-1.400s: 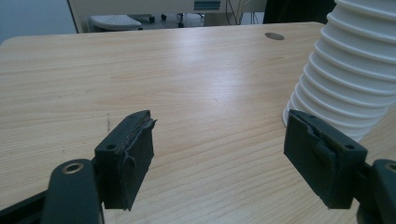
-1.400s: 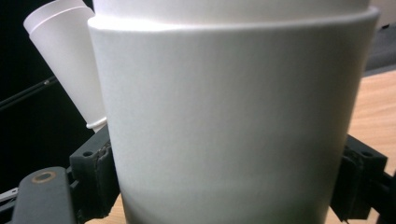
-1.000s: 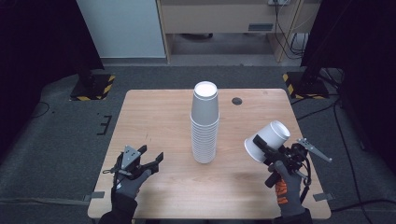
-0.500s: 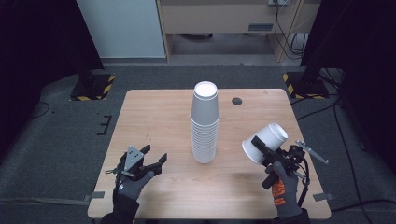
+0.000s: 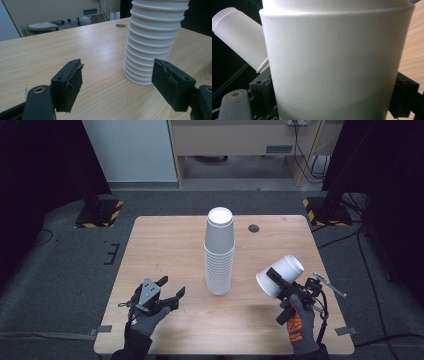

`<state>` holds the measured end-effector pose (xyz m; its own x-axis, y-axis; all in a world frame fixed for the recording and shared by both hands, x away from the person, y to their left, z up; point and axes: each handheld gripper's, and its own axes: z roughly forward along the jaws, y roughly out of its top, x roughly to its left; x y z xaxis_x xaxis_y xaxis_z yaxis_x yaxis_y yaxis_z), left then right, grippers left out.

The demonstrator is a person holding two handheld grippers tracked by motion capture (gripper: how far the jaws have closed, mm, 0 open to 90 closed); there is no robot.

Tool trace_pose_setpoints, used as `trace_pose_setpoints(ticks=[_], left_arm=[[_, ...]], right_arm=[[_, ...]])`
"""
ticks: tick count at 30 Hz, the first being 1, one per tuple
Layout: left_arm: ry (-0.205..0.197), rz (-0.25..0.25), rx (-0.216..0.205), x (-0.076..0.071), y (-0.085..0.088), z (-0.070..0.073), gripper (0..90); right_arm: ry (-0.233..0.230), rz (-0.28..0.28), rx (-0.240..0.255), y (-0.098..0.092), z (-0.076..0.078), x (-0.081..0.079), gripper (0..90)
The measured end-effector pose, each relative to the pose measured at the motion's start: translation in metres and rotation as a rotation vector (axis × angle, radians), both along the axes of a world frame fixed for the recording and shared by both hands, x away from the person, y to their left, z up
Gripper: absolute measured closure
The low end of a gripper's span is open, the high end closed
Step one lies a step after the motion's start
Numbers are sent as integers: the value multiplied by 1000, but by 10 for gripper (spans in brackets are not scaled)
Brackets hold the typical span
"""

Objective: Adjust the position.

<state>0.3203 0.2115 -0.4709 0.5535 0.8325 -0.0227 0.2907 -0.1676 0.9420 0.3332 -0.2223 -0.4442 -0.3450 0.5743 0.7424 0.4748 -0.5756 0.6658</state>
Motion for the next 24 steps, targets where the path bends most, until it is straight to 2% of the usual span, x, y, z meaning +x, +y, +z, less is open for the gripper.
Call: trace_pose_setpoints(ticks=[12, 24], left_arm=[[-2, -65, 17, -6, -20, 2, 282], [-12, -114, 26, -12, -37, 3, 322]], right_arm=[[29, 8, 36, -1, -4, 0, 154], [33, 10, 59, 0, -5, -2, 154]])
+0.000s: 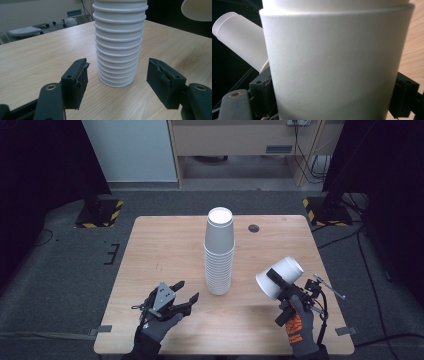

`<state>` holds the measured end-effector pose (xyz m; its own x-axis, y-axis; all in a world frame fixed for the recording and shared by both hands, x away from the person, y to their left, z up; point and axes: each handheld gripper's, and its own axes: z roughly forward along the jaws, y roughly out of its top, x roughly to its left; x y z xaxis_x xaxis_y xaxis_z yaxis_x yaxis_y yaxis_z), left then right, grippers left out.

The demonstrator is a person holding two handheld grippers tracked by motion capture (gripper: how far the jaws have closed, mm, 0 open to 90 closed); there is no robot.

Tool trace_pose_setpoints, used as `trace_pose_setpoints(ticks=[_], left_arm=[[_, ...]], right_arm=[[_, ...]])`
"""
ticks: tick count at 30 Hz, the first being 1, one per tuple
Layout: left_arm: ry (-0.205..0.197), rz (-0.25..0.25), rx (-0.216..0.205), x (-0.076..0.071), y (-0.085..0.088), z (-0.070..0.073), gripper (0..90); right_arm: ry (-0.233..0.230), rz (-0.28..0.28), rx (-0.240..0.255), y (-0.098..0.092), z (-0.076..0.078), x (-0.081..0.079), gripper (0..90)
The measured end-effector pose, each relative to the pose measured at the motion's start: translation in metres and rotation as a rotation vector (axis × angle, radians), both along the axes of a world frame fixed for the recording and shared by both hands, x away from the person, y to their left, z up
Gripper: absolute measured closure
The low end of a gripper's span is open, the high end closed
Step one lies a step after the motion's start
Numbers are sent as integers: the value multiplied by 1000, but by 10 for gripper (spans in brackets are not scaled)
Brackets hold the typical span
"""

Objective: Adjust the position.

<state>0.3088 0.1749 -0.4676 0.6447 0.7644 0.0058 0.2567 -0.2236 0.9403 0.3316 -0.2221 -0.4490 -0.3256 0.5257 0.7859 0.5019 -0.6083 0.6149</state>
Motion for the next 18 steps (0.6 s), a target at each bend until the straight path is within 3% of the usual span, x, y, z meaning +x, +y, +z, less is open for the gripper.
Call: trace_pose_setpoints(ticks=[18], left_arm=[[-33, -71, -4, -3, -36, 2, 351]], right_arm=[[7, 1, 43, 1, -1, -1, 155]])
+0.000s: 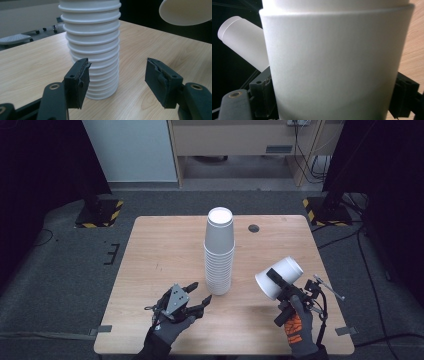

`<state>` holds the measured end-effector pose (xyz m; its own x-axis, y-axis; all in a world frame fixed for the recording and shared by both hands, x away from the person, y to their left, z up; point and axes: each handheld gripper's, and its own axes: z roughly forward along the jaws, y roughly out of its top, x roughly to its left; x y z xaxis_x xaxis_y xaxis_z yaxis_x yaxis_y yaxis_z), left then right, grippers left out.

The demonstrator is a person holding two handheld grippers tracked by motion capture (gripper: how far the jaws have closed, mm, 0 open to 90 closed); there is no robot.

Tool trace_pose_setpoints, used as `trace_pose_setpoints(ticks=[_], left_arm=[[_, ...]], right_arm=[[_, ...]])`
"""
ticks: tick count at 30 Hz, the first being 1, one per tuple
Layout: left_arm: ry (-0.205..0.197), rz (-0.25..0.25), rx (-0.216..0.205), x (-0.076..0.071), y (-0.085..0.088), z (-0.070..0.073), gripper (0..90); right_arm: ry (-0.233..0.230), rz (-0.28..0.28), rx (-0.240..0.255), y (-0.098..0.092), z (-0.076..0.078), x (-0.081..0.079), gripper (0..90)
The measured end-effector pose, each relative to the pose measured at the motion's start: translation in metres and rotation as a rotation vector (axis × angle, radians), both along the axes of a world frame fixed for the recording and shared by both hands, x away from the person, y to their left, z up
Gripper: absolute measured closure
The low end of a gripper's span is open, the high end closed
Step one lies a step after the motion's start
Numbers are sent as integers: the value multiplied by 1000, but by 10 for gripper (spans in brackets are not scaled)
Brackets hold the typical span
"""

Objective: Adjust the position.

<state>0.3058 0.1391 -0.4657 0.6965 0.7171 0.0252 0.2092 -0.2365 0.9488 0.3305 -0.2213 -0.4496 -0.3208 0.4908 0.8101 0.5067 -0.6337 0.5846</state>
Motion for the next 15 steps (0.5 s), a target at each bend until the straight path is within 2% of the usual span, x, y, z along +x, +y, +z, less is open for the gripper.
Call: trace_pose_setpoints(ticks=[10, 15], left_arm=[[-1, -44, -13, 1, -21, 1, 368], [-8, -58, -6, 3, -29, -1, 378]], right_arm=[[8, -1, 24, -2, -1, 0, 154], [13, 0, 29, -2, -1, 0, 155]])
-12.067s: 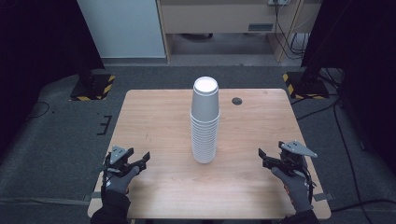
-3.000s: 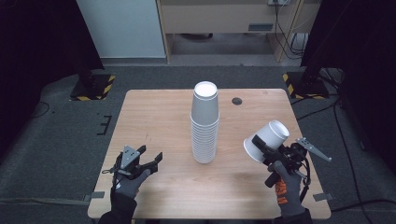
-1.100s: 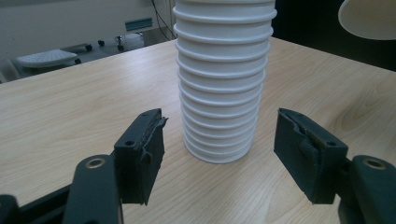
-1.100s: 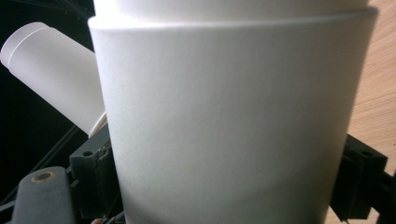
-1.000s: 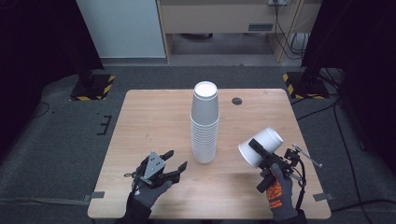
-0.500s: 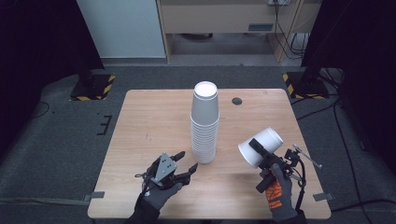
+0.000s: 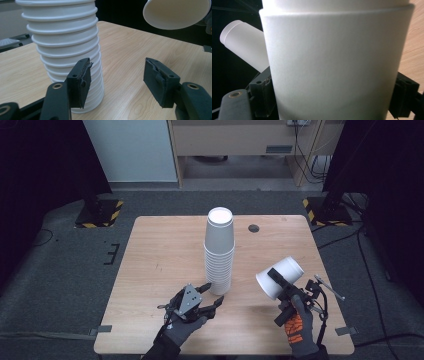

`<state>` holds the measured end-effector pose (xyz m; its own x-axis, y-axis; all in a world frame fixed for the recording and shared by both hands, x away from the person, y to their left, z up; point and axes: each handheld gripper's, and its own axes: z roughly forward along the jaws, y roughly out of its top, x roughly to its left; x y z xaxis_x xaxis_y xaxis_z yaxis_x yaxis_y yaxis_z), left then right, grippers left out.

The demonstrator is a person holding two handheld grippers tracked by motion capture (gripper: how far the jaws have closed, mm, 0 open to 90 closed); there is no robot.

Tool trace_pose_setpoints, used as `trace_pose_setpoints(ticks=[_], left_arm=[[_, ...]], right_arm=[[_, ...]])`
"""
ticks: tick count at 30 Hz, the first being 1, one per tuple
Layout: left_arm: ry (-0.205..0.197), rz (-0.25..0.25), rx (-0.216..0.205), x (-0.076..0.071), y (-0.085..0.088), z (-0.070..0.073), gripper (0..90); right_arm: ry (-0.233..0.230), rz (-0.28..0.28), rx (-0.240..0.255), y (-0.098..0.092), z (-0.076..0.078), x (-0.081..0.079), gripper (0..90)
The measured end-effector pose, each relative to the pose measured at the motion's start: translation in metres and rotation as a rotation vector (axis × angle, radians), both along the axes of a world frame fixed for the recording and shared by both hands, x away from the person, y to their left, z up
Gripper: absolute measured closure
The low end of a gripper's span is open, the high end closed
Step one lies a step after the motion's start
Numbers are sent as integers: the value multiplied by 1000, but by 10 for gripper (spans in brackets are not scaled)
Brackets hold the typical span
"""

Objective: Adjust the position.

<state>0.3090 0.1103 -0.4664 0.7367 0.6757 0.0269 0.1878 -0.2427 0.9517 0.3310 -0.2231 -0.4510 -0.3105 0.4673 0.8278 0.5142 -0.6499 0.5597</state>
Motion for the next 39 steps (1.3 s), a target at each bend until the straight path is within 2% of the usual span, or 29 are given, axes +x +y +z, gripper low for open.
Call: trace_pose_setpoints(ticks=[10, 22, 39], left_arm=[[-17, -9, -13, 7, -13, 3, 393], [-25, -35, -28, 12, -32, 6, 398], [-34, -47, -38, 22, -51, 4, 406]], right_arm=[[6, 5, 11, 0, 0, 0, 154], [0, 4, 0, 1, -1, 0, 154], [3, 5, 0, 2, -1, 0, 155]])
